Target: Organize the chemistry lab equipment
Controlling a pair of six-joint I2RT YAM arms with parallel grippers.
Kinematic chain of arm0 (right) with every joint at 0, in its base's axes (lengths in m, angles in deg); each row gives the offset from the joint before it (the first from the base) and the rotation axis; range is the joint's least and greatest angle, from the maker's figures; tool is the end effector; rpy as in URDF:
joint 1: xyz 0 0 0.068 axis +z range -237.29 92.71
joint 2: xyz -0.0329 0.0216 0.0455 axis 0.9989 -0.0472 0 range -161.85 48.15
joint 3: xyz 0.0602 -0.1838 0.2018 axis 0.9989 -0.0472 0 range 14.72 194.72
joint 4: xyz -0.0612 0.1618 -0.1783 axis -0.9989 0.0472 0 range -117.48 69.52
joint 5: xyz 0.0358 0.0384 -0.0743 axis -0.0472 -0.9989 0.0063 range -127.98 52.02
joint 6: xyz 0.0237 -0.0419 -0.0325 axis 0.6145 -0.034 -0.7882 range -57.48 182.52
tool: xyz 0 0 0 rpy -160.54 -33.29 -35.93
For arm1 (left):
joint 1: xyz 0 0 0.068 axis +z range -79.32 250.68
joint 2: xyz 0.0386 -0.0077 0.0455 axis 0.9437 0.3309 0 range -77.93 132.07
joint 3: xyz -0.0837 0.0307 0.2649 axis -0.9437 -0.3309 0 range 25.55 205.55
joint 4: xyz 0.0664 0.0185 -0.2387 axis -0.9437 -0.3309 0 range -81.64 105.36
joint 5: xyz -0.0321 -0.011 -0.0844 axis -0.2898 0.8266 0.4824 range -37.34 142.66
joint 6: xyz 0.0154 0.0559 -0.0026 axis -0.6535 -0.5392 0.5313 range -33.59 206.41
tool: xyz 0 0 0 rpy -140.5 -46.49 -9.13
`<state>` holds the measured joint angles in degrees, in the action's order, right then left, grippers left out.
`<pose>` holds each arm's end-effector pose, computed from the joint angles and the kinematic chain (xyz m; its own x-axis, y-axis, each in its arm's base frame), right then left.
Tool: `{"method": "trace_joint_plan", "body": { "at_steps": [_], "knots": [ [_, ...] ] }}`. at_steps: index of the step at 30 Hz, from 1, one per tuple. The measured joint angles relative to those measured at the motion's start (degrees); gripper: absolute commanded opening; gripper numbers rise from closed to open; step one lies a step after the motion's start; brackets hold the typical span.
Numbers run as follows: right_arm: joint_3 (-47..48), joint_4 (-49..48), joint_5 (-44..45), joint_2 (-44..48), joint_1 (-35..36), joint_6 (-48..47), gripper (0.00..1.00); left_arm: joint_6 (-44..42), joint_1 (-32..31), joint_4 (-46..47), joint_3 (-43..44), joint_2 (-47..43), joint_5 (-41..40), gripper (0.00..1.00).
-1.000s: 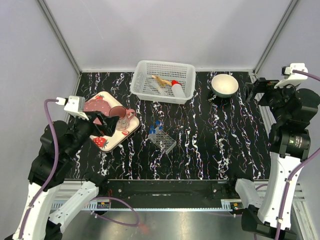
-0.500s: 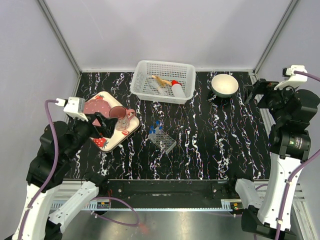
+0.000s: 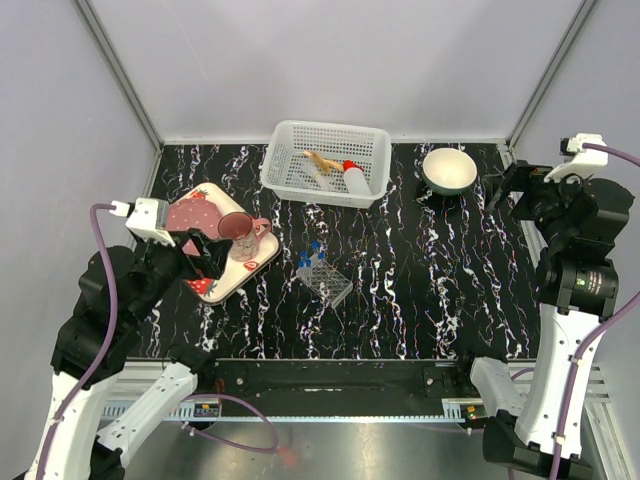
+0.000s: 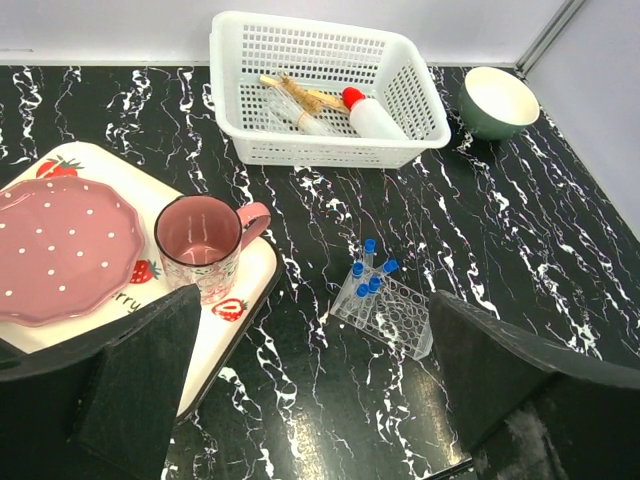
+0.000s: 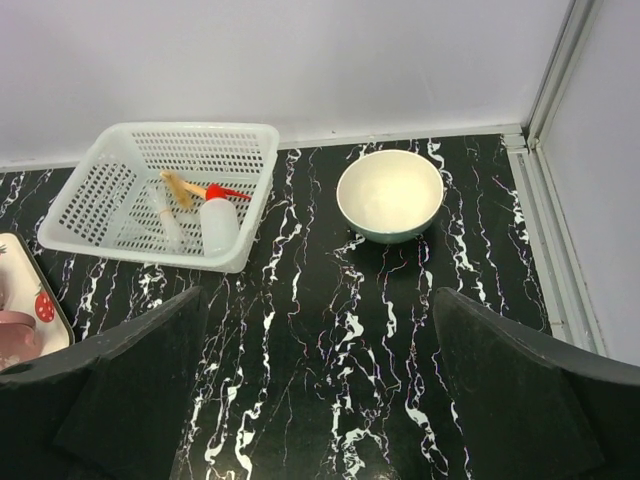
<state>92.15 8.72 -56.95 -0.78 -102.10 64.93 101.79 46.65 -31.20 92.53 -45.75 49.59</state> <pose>0.1280 -0.0200 0.4655 -0.1326 0.0762 -0.9882 -0.0641 0.9943 0.0853 0.0551 -0.0223 0.4154 -0.2747 -0.1674 -0.9469 0.2965 0.9220 -0.2490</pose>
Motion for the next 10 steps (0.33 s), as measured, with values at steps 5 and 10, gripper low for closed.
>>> {"method": "trace_joint_plan", "body": {
  "at_steps": [5, 10],
  "knots": [
    [-0.1, 0.1, 0.0, -0.2, 0.0, 0.3, 1.0, -0.5, 0.0, 0.0, -0.2, -1.0, -0.5, 0.99],
    [-0.7, 0.1, 0.0, -0.1, 0.0, 0.3, 1.0, -0.7, 0.0, 0.1, -0.4, -1.0, -0.5, 0.99]
  ]
}}
